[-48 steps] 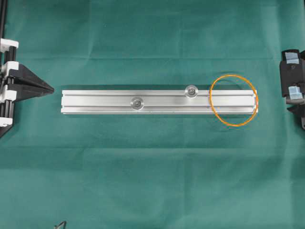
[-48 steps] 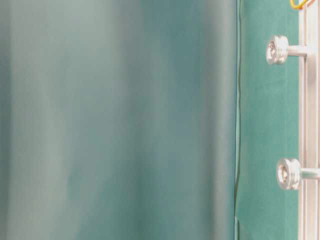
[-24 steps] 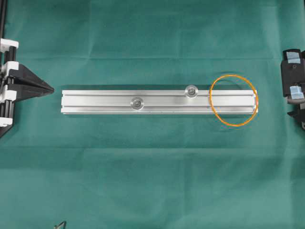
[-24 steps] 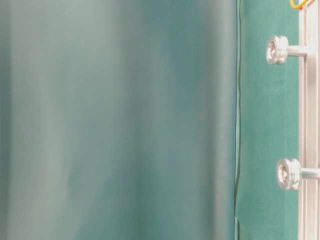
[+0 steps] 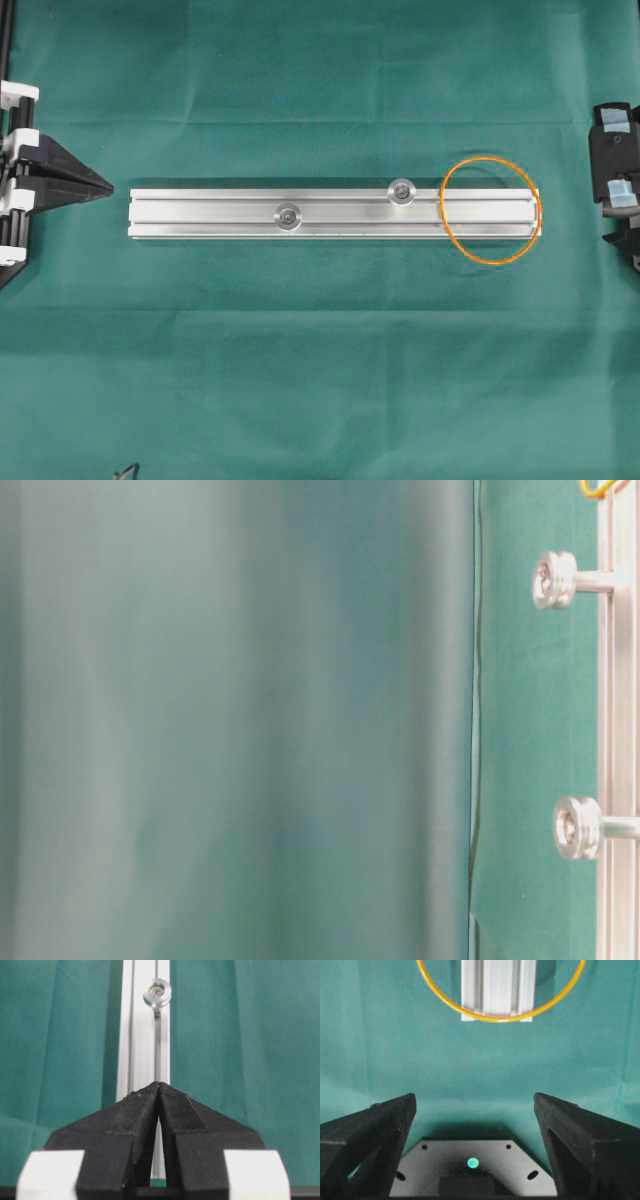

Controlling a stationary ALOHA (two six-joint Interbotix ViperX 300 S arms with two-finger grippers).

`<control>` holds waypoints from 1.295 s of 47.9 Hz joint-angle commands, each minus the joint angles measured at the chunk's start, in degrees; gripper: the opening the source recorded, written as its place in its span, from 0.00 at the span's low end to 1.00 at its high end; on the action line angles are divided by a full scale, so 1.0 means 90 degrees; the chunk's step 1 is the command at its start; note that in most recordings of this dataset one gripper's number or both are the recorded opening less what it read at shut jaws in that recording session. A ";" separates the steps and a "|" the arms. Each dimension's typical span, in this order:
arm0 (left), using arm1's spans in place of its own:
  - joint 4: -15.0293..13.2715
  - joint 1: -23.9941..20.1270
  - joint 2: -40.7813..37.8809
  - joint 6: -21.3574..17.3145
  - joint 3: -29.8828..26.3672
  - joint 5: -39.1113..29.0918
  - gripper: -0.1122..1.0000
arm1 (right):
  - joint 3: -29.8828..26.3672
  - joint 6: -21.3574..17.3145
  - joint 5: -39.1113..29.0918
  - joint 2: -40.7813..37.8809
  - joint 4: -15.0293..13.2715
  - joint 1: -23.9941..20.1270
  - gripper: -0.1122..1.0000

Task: Hook the rubber onto the shaft.
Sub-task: 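Open the right gripper and move it over the orange rubber band, then lower the right gripper and pinch the band's left edge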

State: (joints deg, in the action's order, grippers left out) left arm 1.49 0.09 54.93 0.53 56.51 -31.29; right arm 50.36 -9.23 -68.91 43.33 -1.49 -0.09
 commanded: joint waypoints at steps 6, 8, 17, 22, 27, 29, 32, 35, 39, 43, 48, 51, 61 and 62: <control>0.0020 0.0010 -0.0049 -0.0010 -0.0186 0.0039 0.10 | -0.0283 -0.0020 0.0156 -0.0156 0.0010 0.0000 0.97; 0.0020 0.0010 -0.0049 -0.0010 -0.0195 0.0039 0.10 | -0.0322 -0.0020 0.0205 -0.0205 0.0010 0.0000 0.97; 0.0020 0.0010 -0.0049 -0.0010 -0.0195 0.0039 0.10 | -0.0527 -0.0020 0.0391 -0.0537 0.0000 0.0000 0.97; 0.0020 0.0010 -0.0049 -0.0010 -0.0195 0.0039 0.10 | -0.0684 -0.0020 0.0557 -0.0820 0.0000 0.0000 0.97; 0.0020 0.0010 -0.0049 -0.0010 -0.0195 0.0039 0.10 | -0.0879 -0.0020 0.0713 -0.1094 0.0000 0.0000 0.97; 0.0020 0.0010 -0.0049 -0.0010 -0.0195 0.0029 0.10 | -0.0967 -0.0020 0.0762 -0.1211 0.0000 0.0000 0.97; 0.0020 0.0010 -0.0049 -0.0010 -0.0195 0.0029 0.10 | -0.1113 -0.0020 0.0850 -0.1396 0.0000 0.0000 0.97; 0.0020 0.0010 -0.0049 -0.0010 -0.0195 0.0020 0.10 | -0.1230 -0.0020 0.0898 -0.1543 0.0000 0.0000 0.97; 0.0020 0.0010 -0.0039 -0.0010 -0.0186 0.0020 0.10 | -0.1348 -0.0020 0.0908 -0.1699 0.0000 0.0000 0.97; 0.0020 0.0010 -0.0049 -0.0010 -0.0195 0.0020 0.10 | -0.1367 -0.0020 0.0918 -0.1768 -0.0010 0.0000 0.97; 0.0020 0.0010 -0.0049 -0.0010 -0.0186 0.0020 0.10 | -0.1377 -0.0020 0.0908 -0.1768 0.0000 0.0000 0.97; 0.0020 0.0010 -0.0049 -0.0010 -0.0195 0.0020 0.10 | -0.1377 -0.0020 0.0918 -0.1758 0.0000 0.0000 0.97; 0.0020 0.0010 -0.0049 -0.0010 -0.0195 0.0020 0.10 | -0.1367 -0.0020 0.0918 -0.1758 -0.0010 0.0000 0.97; 0.0020 0.0010 -0.0049 -0.0010 -0.0195 0.0020 0.10 | -0.1367 -0.0020 0.0908 -0.1758 0.0000 0.0000 0.97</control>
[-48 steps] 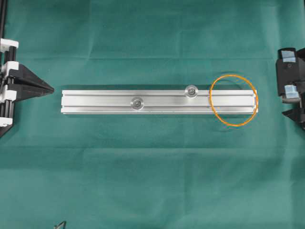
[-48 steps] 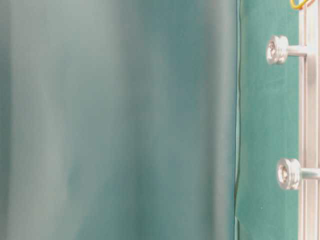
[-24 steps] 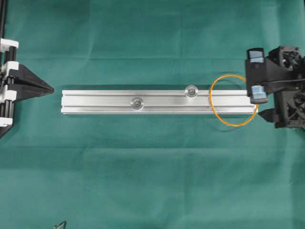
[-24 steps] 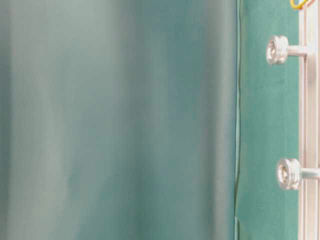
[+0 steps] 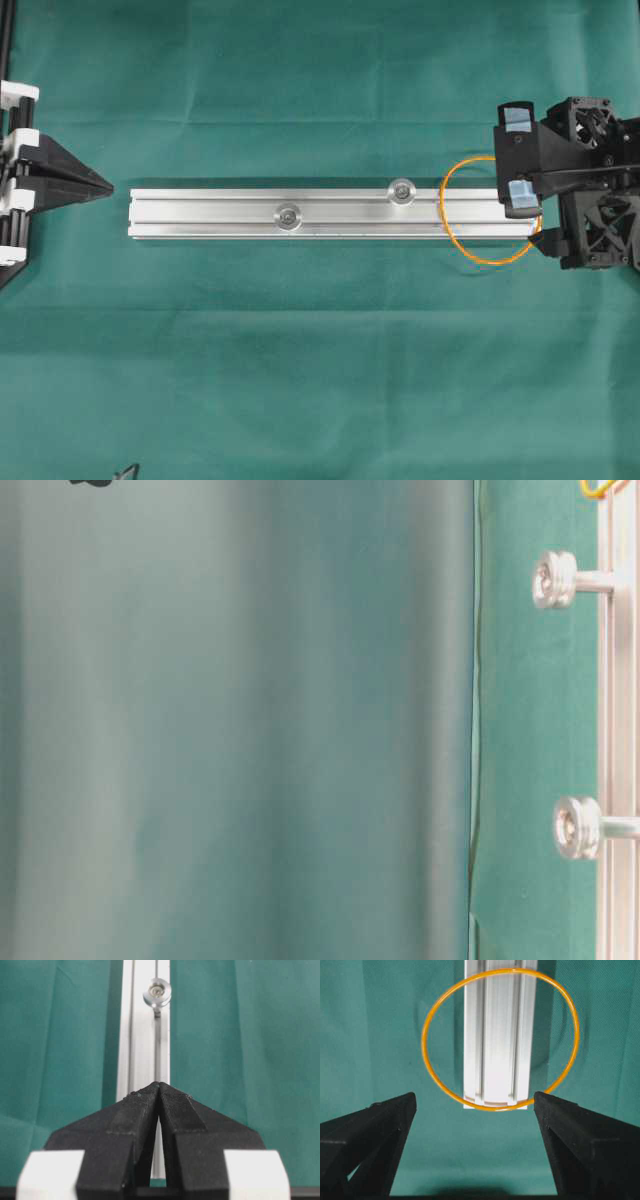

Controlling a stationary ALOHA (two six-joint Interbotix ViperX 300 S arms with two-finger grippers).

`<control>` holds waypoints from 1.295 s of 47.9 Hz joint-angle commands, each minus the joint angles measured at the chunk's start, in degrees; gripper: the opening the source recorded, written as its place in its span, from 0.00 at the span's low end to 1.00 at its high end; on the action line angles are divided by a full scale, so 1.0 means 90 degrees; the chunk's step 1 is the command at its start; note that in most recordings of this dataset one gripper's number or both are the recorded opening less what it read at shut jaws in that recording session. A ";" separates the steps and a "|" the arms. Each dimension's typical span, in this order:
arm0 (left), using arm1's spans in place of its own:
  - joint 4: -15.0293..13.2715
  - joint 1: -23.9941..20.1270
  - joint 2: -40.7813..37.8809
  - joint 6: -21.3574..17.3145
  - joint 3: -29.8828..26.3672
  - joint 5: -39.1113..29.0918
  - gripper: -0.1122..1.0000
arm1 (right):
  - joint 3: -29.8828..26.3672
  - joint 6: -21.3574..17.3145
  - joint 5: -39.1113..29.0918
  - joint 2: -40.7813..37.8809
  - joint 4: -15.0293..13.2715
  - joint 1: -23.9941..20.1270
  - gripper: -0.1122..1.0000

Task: Hook the rubber onto the shaft.
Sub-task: 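Lower the right gripper and pinch the band's left edge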

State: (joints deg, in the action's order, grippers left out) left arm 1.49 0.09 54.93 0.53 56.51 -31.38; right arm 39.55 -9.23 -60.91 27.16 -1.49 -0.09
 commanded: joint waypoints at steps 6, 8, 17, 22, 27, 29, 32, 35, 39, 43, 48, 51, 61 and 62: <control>0.0020 0.0010 -0.0049 -0.0010 -0.0195 0.0029 0.10 | -0.0166 -0.0020 0.0020 0.0039 0.0000 0.0000 0.97; 0.0020 0.0010 -0.0049 -0.0010 -0.0195 0.0029 0.10 | -0.0166 -0.0020 0.0029 0.0039 0.0000 0.0000 0.97; 0.0010 0.0010 -0.0049 -0.0010 -0.0186 0.0029 0.10 | -0.0166 -0.0029 0.0049 0.0010 0.0020 0.0000 0.97; 0.0020 0.0010 -0.0049 -0.0010 -0.0195 0.0029 0.10 | -0.0137 -0.0029 0.0146 -0.0029 0.0020 0.0000 0.97; 0.0020 0.0010 -0.0049 -0.0010 -0.0186 0.0029 0.10 | -0.0059 -0.0029 0.0293 -0.0117 0.0088 -0.0029 0.97; 0.0020 0.0010 -0.0049 -0.0010 -0.0186 0.0029 0.10 | 0.0010 -0.0029 0.0400 -0.0176 0.0146 -0.0059 0.97; 0.0020 0.0010 -0.0049 -0.0010 -0.0186 0.0029 0.10 | 0.0098 -0.0039 0.0557 -0.0264 0.0225 -0.0117 0.97; 0.0020 0.0010 -0.0049 0.0000 -0.0186 0.0029 0.10 | 0.0205 -0.0039 0.0732 -0.0361 0.0322 -0.0195 0.97; 0.0020 0.0010 -0.0049 -0.0010 -0.0186 0.0020 0.10 | 0.0322 -0.0039 0.0996 -0.0459 0.0430 -0.0313 0.97; 0.0020 0.0010 -0.0049 0.0000 -0.0186 0.0020 0.10 | 0.0410 -0.0039 0.1250 -0.0557 0.0557 -0.0410 0.97; 0.0020 0.0010 -0.0049 -0.0010 -0.0186 0.0020 0.10 | 0.0498 -0.0049 0.1553 -0.0703 0.0625 -0.0527 0.97; 0.0020 0.0010 -0.0049 -0.0010 -0.0186 0.0020 0.10 | 0.0527 -0.0039 0.1660 -0.0771 0.0625 -0.0596 0.97; 0.0020 0.0010 -0.0049 -0.0010 -0.0186 0.0020 0.10 | 0.0625 -0.0039 0.1924 -0.1045 0.0625 -0.0674 0.97; 0.0020 0.0010 -0.0049 -0.0010 -0.0186 0.0020 0.10 | 0.0654 -0.0039 0.1963 -0.1074 0.0625 -0.0684 0.97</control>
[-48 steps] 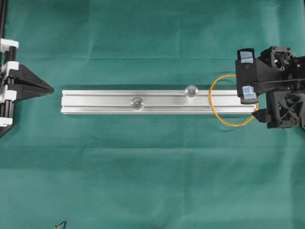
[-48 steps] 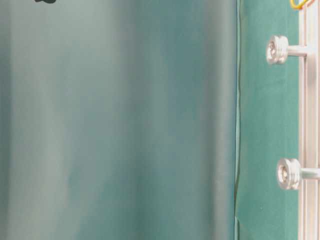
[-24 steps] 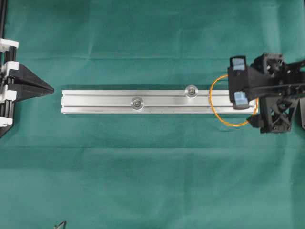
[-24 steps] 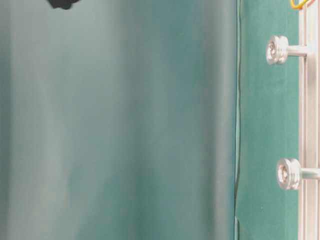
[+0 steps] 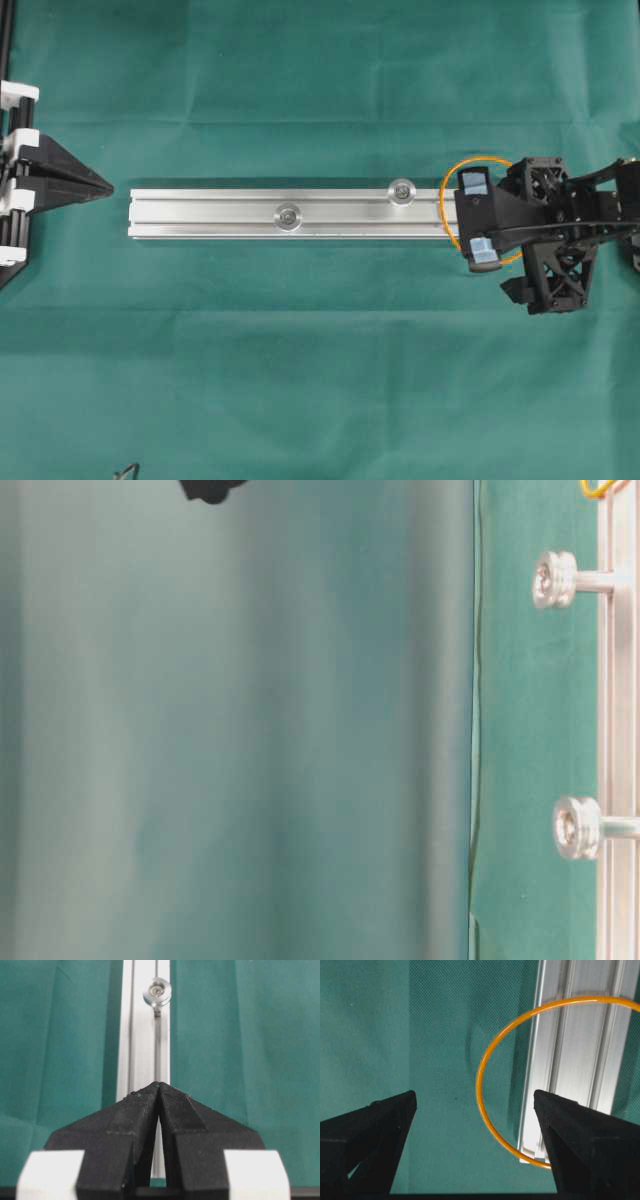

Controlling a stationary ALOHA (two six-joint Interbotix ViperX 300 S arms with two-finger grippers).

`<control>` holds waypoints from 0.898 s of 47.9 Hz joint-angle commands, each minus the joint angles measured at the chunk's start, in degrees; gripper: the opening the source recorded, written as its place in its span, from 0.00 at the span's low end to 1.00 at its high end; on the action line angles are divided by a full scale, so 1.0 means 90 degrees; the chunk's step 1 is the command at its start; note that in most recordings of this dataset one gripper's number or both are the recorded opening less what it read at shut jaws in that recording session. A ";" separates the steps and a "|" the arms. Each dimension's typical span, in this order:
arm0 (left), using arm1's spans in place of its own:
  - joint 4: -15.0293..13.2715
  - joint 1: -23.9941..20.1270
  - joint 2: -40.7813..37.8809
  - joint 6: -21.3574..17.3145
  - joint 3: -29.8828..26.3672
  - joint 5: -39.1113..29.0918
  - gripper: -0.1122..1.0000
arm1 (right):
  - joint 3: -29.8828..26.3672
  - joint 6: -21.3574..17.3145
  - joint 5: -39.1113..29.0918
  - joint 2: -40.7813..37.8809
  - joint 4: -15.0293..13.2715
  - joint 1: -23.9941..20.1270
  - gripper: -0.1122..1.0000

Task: Hook the rubber onto the shaft.
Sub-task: 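Lower the right gripper and pinch the band's left edge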

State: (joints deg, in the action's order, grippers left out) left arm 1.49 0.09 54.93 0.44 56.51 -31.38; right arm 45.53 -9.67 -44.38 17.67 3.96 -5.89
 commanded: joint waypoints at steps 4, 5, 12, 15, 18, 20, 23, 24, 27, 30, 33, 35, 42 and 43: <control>0.0020 0.0010 -0.0049 0.0000 -0.0186 0.0020 0.10 | 0.0049 0.0010 0.0254 -0.0098 0.0020 -0.0059 0.97; 0.0020 0.0010 -0.0049 0.0000 -0.0186 0.0020 0.10 | 0.0059 0.0000 0.0283 -0.0117 0.0020 -0.0068 0.97; 0.0020 0.0010 -0.0049 0.0010 -0.0186 0.0020 0.10 | 0.0205 0.0000 0.0566 -0.0234 0.0020 -0.0127 0.97; 0.0020 0.0010 -0.0049 0.0000 -0.0186 0.0029 0.10 | 0.0264 0.0000 0.0684 -0.0283 0.0020 -0.0156 0.97; 0.0020 0.0010 -0.0049 0.0000 -0.0186 0.0020 0.10 | 0.0312 0.0000 0.0771 -0.0332 0.0029 -0.0186 0.97; 0.0020 0.0010 -0.0049 0.0000 -0.0186 0.0020 0.10 | 0.0352 0.0000 0.0830 -0.0361 0.0029 -0.0205 0.97; 0.0020 0.0010 -0.0049 0.0010 -0.0186 0.0020 0.10 | 0.0400 0.0000 0.0928 -0.0410 0.0029 -0.0225 0.97; 0.0020 0.0010 -0.0049 0.0000 -0.0186 0.0020 0.10 | 0.0430 0.0000 0.0957 -0.0420 0.0029 -0.0215 0.97; 0.0020 0.0010 -0.0049 0.0000 -0.0186 0.0020 0.10 | 0.0459 0.0000 0.1025 -0.0469 0.0029 -0.0225 0.97; 0.0020 0.0010 -0.0049 0.0010 -0.0186 0.0020 0.10 | 0.0488 0.0000 0.1064 -0.0508 0.0029 -0.0234 0.97; 0.0020 0.0010 -0.0049 0.0000 -0.0186 0.0020 0.10 | 0.0518 0.0000 0.1113 -0.0557 0.0029 -0.0244 0.97; 0.0020 0.0010 -0.0049 0.0000 -0.0186 0.0020 0.10 | 0.0537 0.0000 0.1152 -0.0605 0.0029 -0.0254 0.97; 0.0010 0.0010 -0.0049 0.0000 -0.0186 0.0020 0.10 | 0.0605 0.0000 0.1367 -0.0732 0.0029 -0.0283 0.97; 0.0020 0.0010 -0.0049 0.0000 -0.0186 0.0020 0.10 | 0.0605 0.0000 0.1387 -0.0752 0.0029 -0.0283 0.97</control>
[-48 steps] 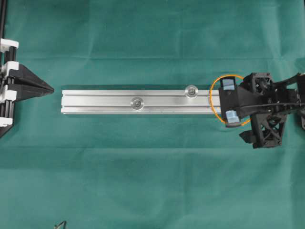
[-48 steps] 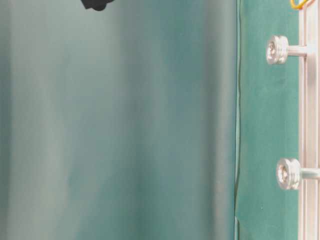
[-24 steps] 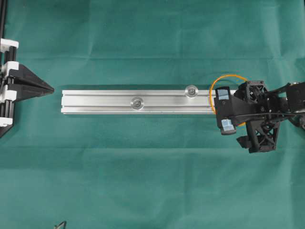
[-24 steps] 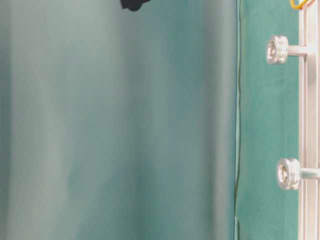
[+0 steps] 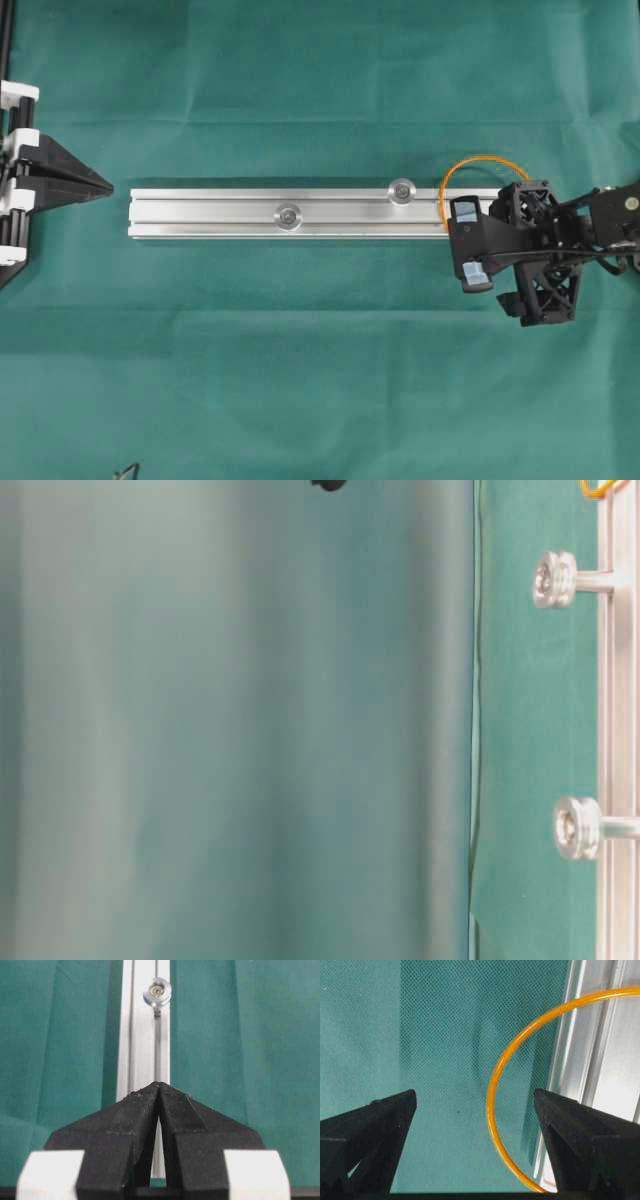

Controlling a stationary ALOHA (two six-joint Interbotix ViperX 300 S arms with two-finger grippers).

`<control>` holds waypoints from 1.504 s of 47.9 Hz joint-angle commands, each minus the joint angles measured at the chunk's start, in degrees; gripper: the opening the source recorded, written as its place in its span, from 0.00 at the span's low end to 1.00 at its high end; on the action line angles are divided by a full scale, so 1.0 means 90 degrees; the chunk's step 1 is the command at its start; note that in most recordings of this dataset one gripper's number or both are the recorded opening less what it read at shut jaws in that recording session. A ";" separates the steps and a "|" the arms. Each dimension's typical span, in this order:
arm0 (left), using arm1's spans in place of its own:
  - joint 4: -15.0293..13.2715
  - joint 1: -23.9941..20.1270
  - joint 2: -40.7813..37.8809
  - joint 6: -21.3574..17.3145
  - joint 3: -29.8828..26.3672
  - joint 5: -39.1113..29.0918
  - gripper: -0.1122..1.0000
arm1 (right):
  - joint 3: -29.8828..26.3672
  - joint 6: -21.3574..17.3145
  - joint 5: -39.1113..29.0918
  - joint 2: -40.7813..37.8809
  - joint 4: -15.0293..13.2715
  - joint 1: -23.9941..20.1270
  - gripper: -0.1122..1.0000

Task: Hook the rubber onto the shaft.
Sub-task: 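Lower the right gripper and pinch the band's left edge, then lift the band with the right gripper and carry it left along the rail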

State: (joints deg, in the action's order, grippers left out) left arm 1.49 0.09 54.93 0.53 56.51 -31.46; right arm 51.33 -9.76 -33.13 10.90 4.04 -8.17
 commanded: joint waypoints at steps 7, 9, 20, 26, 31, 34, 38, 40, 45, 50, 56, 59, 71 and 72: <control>0.0020 0.0010 -0.0049 -0.0010 -0.0186 0.0029 0.10 | -0.0039 0.0010 0.0264 -0.0088 0.0020 -0.0039 0.97; 0.0020 0.0010 -0.0049 -0.0010 -0.0186 0.0029 0.10 | -0.0049 0.0010 0.0273 -0.0098 0.0020 -0.0039 0.97; 0.0020 0.0010 -0.0049 -0.0010 -0.0186 0.0029 0.10 | -0.0029 0.0020 0.0273 -0.0098 0.0020 -0.0039 0.93; 0.0020 0.0010 -0.0049 -0.0010 -0.0186 0.0029 0.10 | -0.0020 0.0010 0.0225 -0.0107 0.0020 -0.0039 0.84; 0.0010 0.0010 -0.0049 -0.0010 -0.0186 0.0029 0.10 | -0.0029 -0.0010 0.0117 -0.0107 0.0010 -0.0039 0.61; 0.0020 0.0010 -0.0049 0.0000 -0.0186 0.0029 0.10 | -0.0020 -0.0049 0.0107 -0.0107 -0.0029 -0.0039 0.46; 0.0020 0.0010 -0.0049 -0.0010 -0.0186 0.0029 0.10 | -0.0020 -0.0088 0.0107 -0.0107 -0.0098 -0.0039 0.29; 0.0020 0.0010 -0.0049 0.0000 -0.0186 0.0029 0.10 | -0.0020 -0.0107 0.0107 -0.0107 -0.0127 -0.0039 0.22; 0.0020 0.0010 -0.0049 0.0000 -0.0186 0.0029 0.10 | -0.0020 -0.0117 0.0107 -0.0107 -0.0156 -0.0039 0.16; 0.0020 0.0010 -0.0049 0.0000 -0.0186 0.0029 0.10 | -0.0020 -0.0117 0.0098 -0.0107 -0.0156 -0.0039 0.16; 0.0020 0.0010 -0.0049 0.0000 -0.0186 0.0029 0.10 | -0.0029 -0.0117 0.0098 -0.0107 -0.0156 -0.0039 0.16; 0.0020 0.0010 -0.0049 0.0000 -0.0186 0.0029 0.10 | -0.0039 -0.0117 0.0088 -0.0107 -0.0156 -0.0039 0.16; 0.0020 0.0010 -0.0049 0.0000 -0.0186 0.0029 0.10 | -0.0068 -0.0117 0.0029 -0.0039 -0.0156 -0.0039 0.16; 0.0020 0.0010 -0.0049 0.0000 -0.0186 0.0029 0.10 | -0.0078 -0.0117 0.0010 -0.0020 -0.0156 -0.0039 0.16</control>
State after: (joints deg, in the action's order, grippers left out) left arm 1.49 0.09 54.93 0.53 56.51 -31.46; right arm 51.59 -10.72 -32.70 9.58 2.72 -8.35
